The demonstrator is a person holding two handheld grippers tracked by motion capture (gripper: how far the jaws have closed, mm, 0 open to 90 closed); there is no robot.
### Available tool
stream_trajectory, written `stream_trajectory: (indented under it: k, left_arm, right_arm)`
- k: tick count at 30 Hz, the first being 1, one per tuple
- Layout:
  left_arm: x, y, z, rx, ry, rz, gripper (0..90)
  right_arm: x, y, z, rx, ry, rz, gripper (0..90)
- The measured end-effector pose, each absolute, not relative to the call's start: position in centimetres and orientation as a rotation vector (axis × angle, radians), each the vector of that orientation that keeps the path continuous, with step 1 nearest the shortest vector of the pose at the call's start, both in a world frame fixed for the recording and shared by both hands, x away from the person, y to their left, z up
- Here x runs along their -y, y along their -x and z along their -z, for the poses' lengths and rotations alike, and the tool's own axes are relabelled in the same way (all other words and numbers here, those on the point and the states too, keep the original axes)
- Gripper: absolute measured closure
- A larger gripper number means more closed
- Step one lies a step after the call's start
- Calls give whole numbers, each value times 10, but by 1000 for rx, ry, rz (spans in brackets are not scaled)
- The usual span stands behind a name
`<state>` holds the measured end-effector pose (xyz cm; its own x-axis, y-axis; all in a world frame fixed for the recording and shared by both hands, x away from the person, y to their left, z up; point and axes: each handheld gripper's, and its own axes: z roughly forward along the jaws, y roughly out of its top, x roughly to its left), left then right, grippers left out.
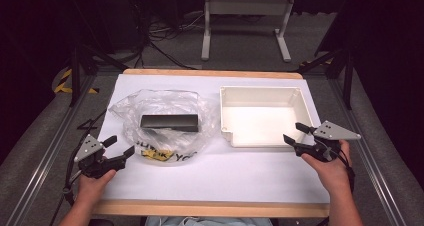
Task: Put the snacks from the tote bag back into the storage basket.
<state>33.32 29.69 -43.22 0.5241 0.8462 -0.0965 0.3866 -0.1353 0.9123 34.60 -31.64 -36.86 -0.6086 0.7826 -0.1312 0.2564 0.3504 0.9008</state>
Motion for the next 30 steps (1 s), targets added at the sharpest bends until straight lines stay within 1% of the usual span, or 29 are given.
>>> stream_trajectory:
  k: [18,30]
  left_arm:
    - [-298,-332,430,-1032,-1722,-566,228]
    - [-298,-331,430,-1030,-1720,-571,228]
  right_arm:
    - [315,-353,334,-2034,-875,-1303,353]
    - [306,-368,316,-2073,-833,-1319,337]
